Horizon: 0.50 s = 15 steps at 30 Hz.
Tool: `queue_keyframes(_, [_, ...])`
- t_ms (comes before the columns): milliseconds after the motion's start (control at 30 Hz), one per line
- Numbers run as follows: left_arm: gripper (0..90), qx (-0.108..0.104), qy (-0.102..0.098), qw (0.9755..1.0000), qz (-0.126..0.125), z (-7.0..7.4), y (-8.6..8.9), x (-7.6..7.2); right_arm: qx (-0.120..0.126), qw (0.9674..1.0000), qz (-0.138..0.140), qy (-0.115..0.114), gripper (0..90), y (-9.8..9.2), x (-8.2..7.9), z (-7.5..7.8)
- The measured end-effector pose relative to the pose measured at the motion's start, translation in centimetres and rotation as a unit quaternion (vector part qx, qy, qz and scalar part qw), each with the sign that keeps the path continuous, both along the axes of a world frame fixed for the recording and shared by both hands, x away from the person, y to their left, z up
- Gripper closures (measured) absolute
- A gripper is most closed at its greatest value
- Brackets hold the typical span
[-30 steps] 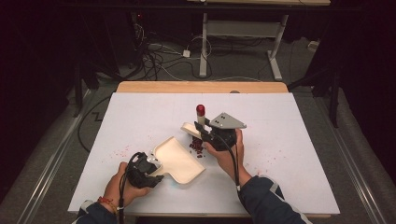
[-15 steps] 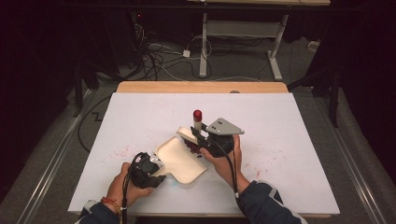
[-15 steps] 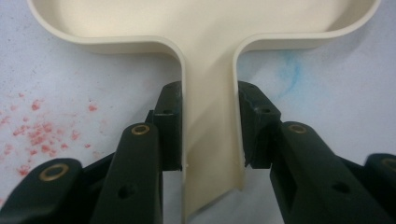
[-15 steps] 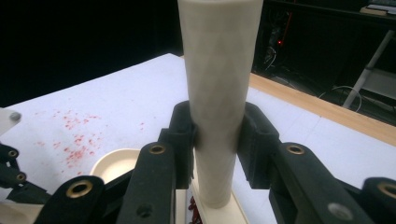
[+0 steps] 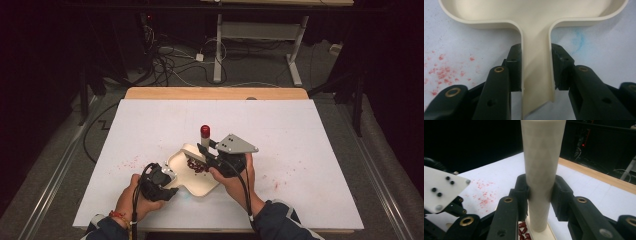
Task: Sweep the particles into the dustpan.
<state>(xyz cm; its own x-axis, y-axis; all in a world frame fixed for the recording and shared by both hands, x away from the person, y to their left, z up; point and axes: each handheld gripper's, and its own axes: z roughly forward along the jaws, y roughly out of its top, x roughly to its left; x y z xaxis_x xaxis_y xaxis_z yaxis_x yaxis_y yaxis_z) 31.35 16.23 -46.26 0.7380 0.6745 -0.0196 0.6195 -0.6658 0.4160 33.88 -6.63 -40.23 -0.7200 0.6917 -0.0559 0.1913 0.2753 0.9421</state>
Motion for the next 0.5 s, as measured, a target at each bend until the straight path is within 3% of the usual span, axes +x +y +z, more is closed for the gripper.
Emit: queue_keyframes(500, [63.7,0.004,-0.001,1.0,-0.003,-0.13,-0.02,0.08,-0.006,0.9999,0.008,-0.011,70.2,0.45,-1.03,0.53])
